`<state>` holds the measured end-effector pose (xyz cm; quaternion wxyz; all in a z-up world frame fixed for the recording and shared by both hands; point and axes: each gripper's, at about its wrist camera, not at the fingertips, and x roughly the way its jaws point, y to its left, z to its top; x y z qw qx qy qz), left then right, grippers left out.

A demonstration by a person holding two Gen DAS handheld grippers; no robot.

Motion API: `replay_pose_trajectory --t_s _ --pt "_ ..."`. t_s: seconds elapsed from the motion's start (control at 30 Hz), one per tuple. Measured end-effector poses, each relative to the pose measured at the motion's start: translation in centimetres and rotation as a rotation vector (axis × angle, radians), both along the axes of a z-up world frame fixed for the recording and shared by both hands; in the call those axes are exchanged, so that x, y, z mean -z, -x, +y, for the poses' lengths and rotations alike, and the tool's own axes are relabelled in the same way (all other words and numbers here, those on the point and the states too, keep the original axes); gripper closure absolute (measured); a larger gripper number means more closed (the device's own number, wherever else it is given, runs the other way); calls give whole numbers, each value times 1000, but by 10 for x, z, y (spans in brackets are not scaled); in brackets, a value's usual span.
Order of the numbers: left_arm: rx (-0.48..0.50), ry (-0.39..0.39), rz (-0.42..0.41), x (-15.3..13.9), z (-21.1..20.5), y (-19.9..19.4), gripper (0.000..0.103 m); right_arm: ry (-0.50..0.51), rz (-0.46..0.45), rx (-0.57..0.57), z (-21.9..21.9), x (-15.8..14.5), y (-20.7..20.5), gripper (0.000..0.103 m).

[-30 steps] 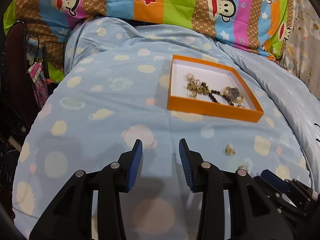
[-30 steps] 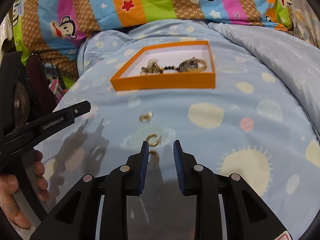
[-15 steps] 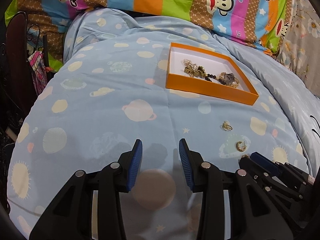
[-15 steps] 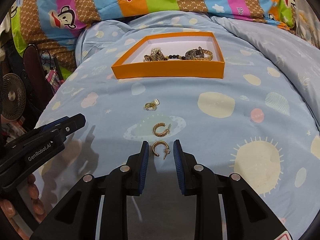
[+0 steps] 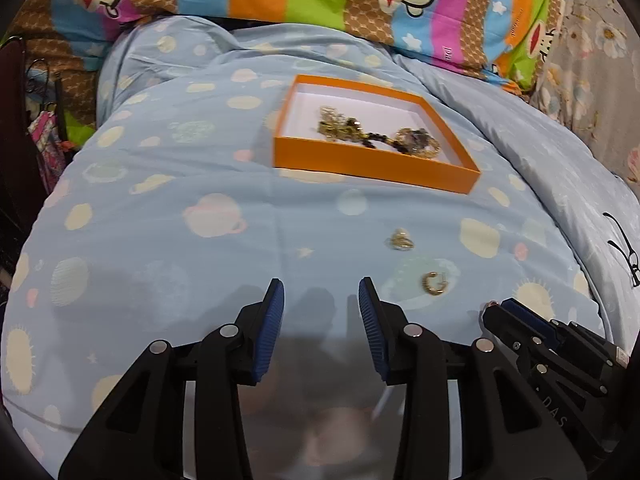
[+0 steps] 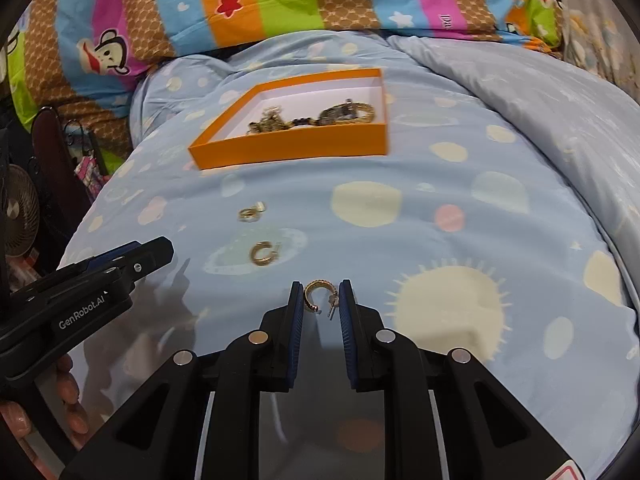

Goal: Organize jewelry
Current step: 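Grasp a gold hoop earring from the duvet with the right tool, then grasp the other gold hoop earring with the left tool while the right tool holds its earring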

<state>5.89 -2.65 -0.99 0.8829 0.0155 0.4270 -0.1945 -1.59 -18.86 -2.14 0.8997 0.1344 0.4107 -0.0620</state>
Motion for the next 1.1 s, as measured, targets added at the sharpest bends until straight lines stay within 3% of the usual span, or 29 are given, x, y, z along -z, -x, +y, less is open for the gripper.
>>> replay_pose_trajectory --t_s 0.33,0.5,0.6,0.67,1.1 --pt "81 -6 40 12 -58 1 62 -30 -1 47 -27 3 15 86" --pt "73 -36 7 13 -70 -1 63 -51 -5 50 -32 6 16 86" --pt "72 -46 -7 15 -71 -1 70 -53 -8 49 -33 7 16 86" --pt "79 -38 -6 15 -71 -1 87 -56 -10 50 -33 7 15 86" --pt "79 -14 -27 2 -54 7 88 -63 -19 53 -33 5 13 86"
